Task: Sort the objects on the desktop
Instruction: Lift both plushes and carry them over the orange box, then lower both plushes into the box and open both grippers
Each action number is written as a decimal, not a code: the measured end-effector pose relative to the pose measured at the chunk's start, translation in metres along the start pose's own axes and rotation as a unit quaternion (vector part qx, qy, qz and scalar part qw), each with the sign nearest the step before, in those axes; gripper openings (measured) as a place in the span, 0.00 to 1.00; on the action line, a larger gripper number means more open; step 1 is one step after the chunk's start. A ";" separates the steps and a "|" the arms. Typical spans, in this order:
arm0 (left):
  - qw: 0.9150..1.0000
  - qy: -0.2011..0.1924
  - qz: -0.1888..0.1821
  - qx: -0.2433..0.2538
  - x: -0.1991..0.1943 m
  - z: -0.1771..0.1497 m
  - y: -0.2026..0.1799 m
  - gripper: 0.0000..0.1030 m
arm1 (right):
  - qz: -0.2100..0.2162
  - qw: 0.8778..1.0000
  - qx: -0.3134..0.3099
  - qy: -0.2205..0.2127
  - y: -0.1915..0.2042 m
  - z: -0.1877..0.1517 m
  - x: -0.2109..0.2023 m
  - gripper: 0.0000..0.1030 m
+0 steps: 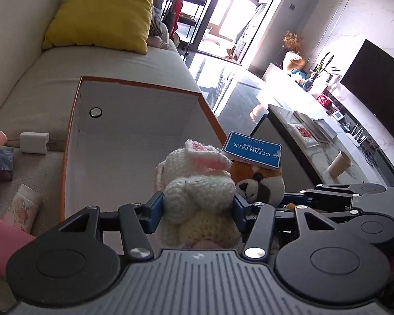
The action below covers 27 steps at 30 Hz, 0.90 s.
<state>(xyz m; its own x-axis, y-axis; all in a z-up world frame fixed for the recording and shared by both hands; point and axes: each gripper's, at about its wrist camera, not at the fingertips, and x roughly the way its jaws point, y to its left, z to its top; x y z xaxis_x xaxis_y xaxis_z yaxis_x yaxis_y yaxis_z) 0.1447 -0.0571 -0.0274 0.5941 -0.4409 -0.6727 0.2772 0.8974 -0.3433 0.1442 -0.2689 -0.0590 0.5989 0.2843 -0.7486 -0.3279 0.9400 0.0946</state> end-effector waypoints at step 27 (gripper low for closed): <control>0.997 0.070 0.011 -0.004 0.028 -0.023 0.021 0.60 | -0.018 0.993 -0.111 0.047 0.022 -0.007 0.003 0.46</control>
<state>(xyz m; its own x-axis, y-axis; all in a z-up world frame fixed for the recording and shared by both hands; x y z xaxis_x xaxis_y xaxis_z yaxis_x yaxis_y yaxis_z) 0.1499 -0.0510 -0.0691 0.4884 -0.4200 -0.7649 0.2592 0.9068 -0.3325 0.1338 -0.2481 -0.0640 0.5455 0.2224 -0.8081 -0.4660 0.8819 -0.0719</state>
